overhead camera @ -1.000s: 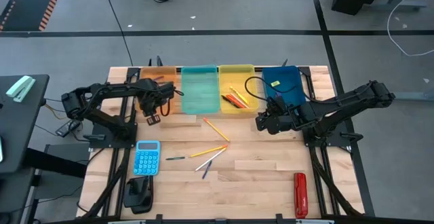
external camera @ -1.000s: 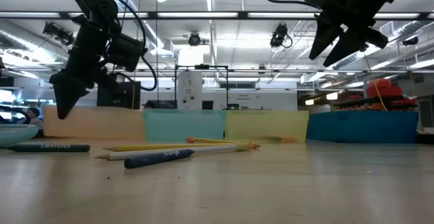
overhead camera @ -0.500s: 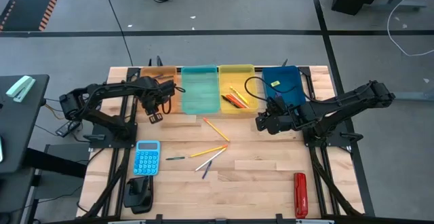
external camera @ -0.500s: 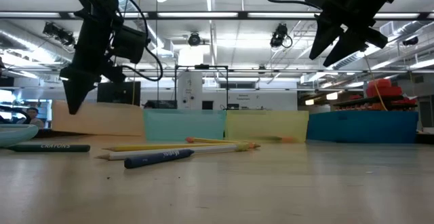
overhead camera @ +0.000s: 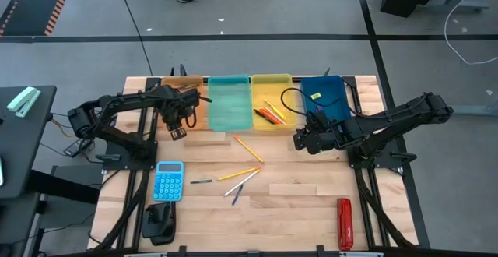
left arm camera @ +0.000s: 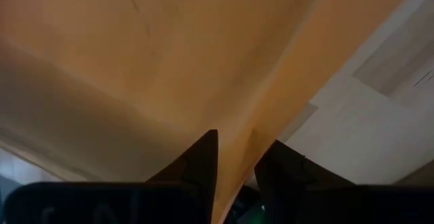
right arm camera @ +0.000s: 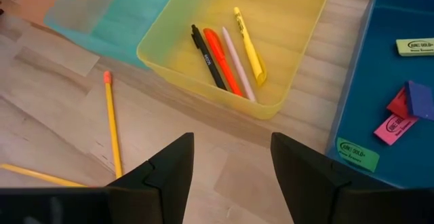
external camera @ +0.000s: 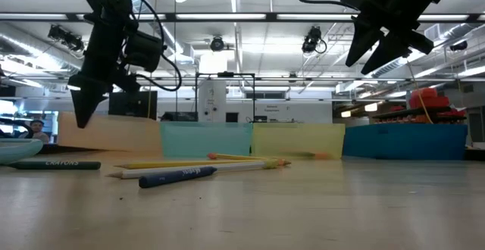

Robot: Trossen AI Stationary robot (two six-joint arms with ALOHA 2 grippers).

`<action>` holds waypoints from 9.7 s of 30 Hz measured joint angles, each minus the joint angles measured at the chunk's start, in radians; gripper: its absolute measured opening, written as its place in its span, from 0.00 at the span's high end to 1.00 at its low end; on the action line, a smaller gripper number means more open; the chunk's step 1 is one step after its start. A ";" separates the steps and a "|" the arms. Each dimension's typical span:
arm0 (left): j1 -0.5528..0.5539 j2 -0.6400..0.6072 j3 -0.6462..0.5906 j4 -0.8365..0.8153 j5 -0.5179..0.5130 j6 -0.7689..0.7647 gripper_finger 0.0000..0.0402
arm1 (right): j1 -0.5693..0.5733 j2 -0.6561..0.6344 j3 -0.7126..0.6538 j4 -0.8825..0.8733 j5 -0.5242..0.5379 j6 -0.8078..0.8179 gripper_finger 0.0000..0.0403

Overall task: Sort crayons/erasers/pens/pencils in bins
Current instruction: Adjust the orange bin, then put the dark green crayon into the orange bin, then put the yellow pencil into the green bin

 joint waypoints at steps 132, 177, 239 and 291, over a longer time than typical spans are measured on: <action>-0.985 0.169 0.015 0.503 0.287 -0.655 0.74 | -0.001 0.000 0.000 0.000 -0.098 -0.277 0.49; -0.922 0.205 -0.032 0.555 0.333 -0.598 0.84 | -0.002 0.000 0.000 0.001 -0.092 -0.222 0.49; 0.113 -0.116 0.081 0.093 0.260 0.209 0.86 | -0.002 0.000 -0.002 0.001 -0.044 -0.015 0.49; -0.433 -0.582 0.198 0.559 0.382 -0.664 0.93 | -0.255 0.772 0.648 0.042 -0.691 -0.718 0.49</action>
